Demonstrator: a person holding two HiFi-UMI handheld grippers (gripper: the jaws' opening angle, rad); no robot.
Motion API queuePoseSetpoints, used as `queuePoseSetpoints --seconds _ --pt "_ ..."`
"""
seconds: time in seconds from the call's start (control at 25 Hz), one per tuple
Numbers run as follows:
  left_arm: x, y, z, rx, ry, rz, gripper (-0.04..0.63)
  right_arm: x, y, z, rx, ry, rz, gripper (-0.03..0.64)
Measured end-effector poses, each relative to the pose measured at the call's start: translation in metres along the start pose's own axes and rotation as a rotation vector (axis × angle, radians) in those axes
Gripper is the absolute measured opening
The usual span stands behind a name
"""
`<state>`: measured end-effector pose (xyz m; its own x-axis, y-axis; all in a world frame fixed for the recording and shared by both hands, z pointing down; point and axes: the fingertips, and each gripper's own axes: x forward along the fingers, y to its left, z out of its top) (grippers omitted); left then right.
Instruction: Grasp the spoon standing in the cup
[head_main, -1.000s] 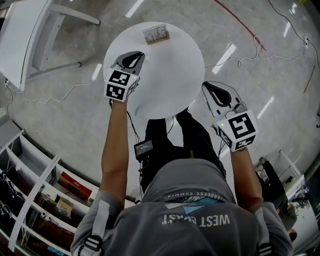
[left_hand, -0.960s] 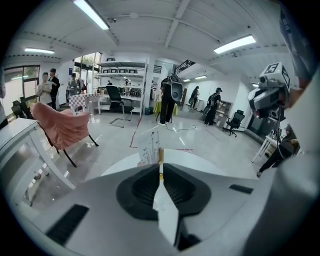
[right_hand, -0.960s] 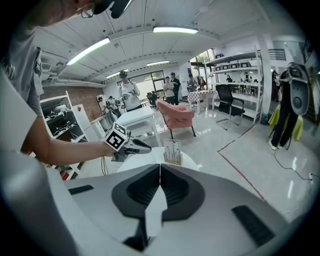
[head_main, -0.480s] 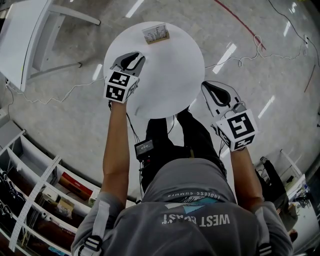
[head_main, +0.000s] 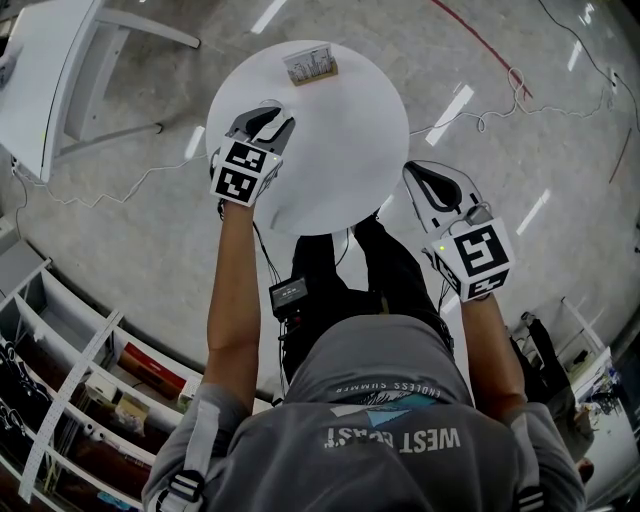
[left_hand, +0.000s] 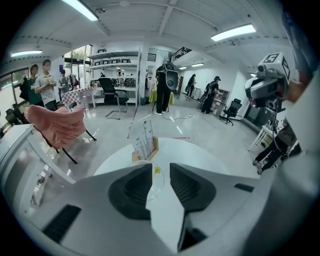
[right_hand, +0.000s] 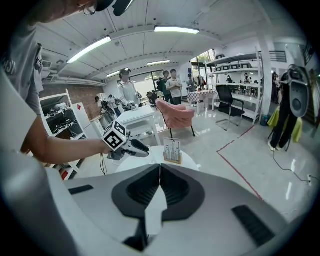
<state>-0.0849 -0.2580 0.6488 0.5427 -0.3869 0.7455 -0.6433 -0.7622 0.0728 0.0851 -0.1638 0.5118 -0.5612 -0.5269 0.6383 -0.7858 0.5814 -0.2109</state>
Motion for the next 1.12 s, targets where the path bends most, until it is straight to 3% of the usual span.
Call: queuePoseSetpoints --seconds 0.24,0.56,1.12 --pt "0.003 0.000 0.002 0.007 0.008 0.021 0.053 -0.001 -0.004 -0.002 -0.005 0.006 -0.003 0.003" --pt "-0.004 -0.002 -0.002 -0.001 -0.002 0.030 0.026 -0.002 0.000 0.000 -0.010 -0.003 -0.008 0.003" --pt "-0.041 0.006 0.024 0.000 -0.124 0.086 0.009 -0.007 0.006 0.013 -0.042 -0.045 -0.015 0.003"
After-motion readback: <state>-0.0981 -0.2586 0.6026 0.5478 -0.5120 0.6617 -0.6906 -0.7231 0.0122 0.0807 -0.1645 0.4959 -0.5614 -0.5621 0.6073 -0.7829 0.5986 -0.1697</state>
